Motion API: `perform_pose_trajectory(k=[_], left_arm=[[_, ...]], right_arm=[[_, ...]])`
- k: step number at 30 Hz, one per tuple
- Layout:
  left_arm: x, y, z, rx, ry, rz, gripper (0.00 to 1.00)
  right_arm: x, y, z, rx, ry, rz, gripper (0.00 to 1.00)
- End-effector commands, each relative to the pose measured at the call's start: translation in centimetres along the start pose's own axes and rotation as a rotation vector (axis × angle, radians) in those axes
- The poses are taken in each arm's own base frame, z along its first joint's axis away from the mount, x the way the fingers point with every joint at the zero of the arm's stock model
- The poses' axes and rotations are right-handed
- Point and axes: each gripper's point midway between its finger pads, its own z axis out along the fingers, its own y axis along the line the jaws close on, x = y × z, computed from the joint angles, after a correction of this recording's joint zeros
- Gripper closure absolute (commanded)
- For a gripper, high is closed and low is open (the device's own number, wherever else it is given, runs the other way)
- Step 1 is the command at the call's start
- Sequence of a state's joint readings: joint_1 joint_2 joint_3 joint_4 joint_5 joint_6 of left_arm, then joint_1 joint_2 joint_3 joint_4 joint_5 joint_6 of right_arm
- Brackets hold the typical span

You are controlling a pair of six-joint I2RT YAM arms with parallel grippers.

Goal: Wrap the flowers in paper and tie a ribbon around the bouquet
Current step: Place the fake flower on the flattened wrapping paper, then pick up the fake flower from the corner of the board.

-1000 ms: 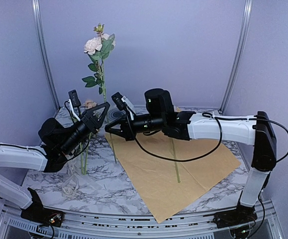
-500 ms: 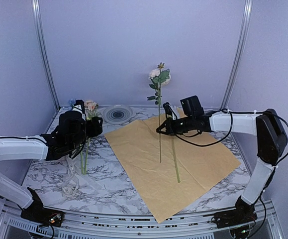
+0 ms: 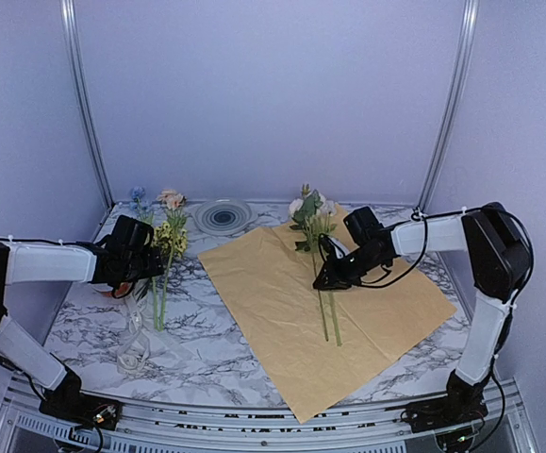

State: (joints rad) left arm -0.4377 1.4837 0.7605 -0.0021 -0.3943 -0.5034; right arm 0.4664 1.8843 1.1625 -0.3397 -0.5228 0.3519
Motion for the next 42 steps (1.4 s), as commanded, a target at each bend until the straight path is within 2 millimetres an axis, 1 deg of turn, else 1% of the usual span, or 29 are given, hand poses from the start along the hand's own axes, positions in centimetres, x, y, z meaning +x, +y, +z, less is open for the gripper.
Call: perform_pose_trajectory(k=[1, 4, 7, 9, 10, 13, 17, 20, 22, 23, 24, 25, 26, 32, 34, 35, 37, 39, 41, 42], left_arm=[[1.1, 0.7, 1.2, -0.014, 0.088, 0.014, 0.32], [1.2, 0.0, 2.2, 0.008, 0.112, 0.019, 0.45], [1.2, -0.3, 3.5, 0.009, 0.130, 0.019, 0.53], [1.1, -0.1, 4.3, -0.006, 0.139, 0.014, 0.57], [1.0, 0.1, 4.7, -0.020, 0.142, 0.010, 0.63], [1.5, 0.6, 5.3, -0.044, 0.150, -0.012, 0.70], [2.9, 0.4, 5.8, -0.025, 0.182, -0.034, 0.72], [3.8, -0.1, 6.1, 0.011, 0.198, -0.055, 0.78], [4.3, -0.2, 6.3, 0.020, 0.204, -0.064, 0.78], [4.3, 0.0, 6.4, 0.015, 0.203, -0.065, 0.80], [4.2, 0.0, 6.3, 0.013, 0.193, -0.069, 0.86], [4.0, 0.1, 6.2, 0.013, 0.181, -0.075, 0.95], [3.6, 0.2, 6.0, 0.010, 0.163, -0.083, 1.00], [0.8, 0.8, 3.4, 0.020, 0.047, -0.124, 1.00], [0.1, 0.6, 2.5, 0.044, 0.019, -0.139, 1.00], [-0.7, 0.3, 1.9, 0.076, -0.017, -0.155, 1.00], [-1.8, -0.1, 0.3, 0.133, -0.078, -0.176, 1.00], [-3.6, -0.4, -1.4, 0.168, -0.154, -0.177, 1.00], [-5.3, -0.5, -3.5, 0.198, -0.238, -0.172, 1.00], [-6.6, -0.8, -5.3, 0.235, -0.302, -0.170, 1.00]], right_arm=[[-2.4, -0.3, -2.0, 0.089, -0.089, -0.032, 0.77], [-3.4, 0.2, -3.5, 0.114, -0.136, -0.050, 0.74], [-3.9, 0.8, -4.7, 0.129, -0.171, -0.067, 0.74], [-3.9, 1.0, -5.1, 0.138, -0.182, -0.073, 0.74], [-3.9, 1.2, -5.3, 0.135, -0.185, -0.077, 0.74], [-3.8, 1.6, -5.6, 0.129, -0.191, -0.087, 0.73], [-3.7, 1.6, -5.6, 0.129, -0.195, -0.090, 0.73], [-3.7, 1.7, -5.5, 0.127, -0.192, -0.092, 0.73], [-3.7, 1.7, -5.4, 0.127, -0.192, -0.095, 0.73], [-3.7, 1.6, -5.4, 0.129, -0.191, -0.094, 0.74], [-3.7, 1.5, -5.3, 0.129, -0.189, -0.093, 0.74], [-3.6, 1.6, -5.2, 0.129, -0.187, -0.096, 0.74], [-3.6, 1.6, -5.2, 0.129, -0.185, -0.096, 0.74], [-3.7, 1.7, -5.7, 0.138, -0.194, -0.105, 0.74], [-3.8, 1.8, -5.9, 0.139, -0.199, -0.107, 0.74], [-3.9, 1.9, -6.0, 0.137, -0.201, -0.110, 0.74], [-4.1, 2.2, -6.2, 0.134, -0.210, -0.114, 0.74], [-4.3, 2.6, -6.7, 0.127, -0.223, -0.122, 0.74], [-4.6, 3.1, -7.1, 0.120, -0.237, -0.136, 0.74], [-4.8, 3.5, -7.3, 0.113, -0.246, -0.149, 0.74]])
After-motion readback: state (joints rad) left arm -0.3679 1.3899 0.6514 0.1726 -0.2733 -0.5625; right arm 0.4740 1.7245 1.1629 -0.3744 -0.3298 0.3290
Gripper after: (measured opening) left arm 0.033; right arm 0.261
